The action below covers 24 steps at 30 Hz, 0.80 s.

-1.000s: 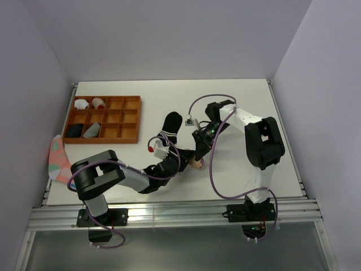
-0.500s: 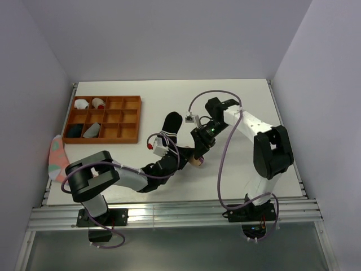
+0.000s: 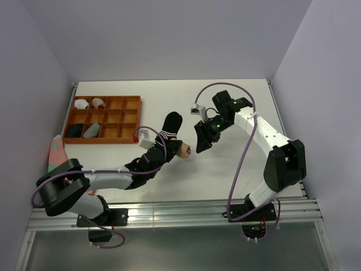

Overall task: Roll the socks
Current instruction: Pick up the sock at the center of the board, then place the sock in the storage box.

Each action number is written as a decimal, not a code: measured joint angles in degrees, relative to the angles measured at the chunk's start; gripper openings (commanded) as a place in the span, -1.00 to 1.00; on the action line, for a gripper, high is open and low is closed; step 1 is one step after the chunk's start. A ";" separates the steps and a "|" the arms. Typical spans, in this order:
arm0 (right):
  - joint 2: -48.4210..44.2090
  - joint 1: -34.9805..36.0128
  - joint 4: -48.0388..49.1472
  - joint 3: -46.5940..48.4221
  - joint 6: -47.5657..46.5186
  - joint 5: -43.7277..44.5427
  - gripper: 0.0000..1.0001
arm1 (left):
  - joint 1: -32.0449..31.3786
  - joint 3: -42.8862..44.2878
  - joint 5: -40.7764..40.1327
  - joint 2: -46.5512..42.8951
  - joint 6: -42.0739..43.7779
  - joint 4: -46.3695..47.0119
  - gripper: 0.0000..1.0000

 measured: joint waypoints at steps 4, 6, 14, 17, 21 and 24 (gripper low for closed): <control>-1.88 -2.05 0.87 0.02 0.79 2.21 0.28 | 2.43 -0.59 -0.09 -6.88 1.99 -5.86 -0.99; -2.32 -3.41 0.87 0.07 0.76 3.08 0.28 | 4.81 -0.66 0.81 -11.63 3.74 -9.64 -0.99; -3.96 -10.34 0.79 0.15 -2.25 5.75 0.29 | 28.39 6.69 10.29 -21.68 15.34 -29.59 -0.99; -5.53 -11.72 0.83 0.15 -3.21 6.91 0.29 | 37.97 9.92 15.61 -21.73 18.82 -35.54 -1.00; -7.43 -12.00 0.87 0.11 -4.48 7.52 0.29 | 47.60 18.12 23.12 -15.87 25.31 -44.15 -1.00; -8.68 -12.22 1.36 -0.13 -5.11 7.74 0.29 | 52.48 25.97 27.98 -9.35 31.10 -49.81 -0.99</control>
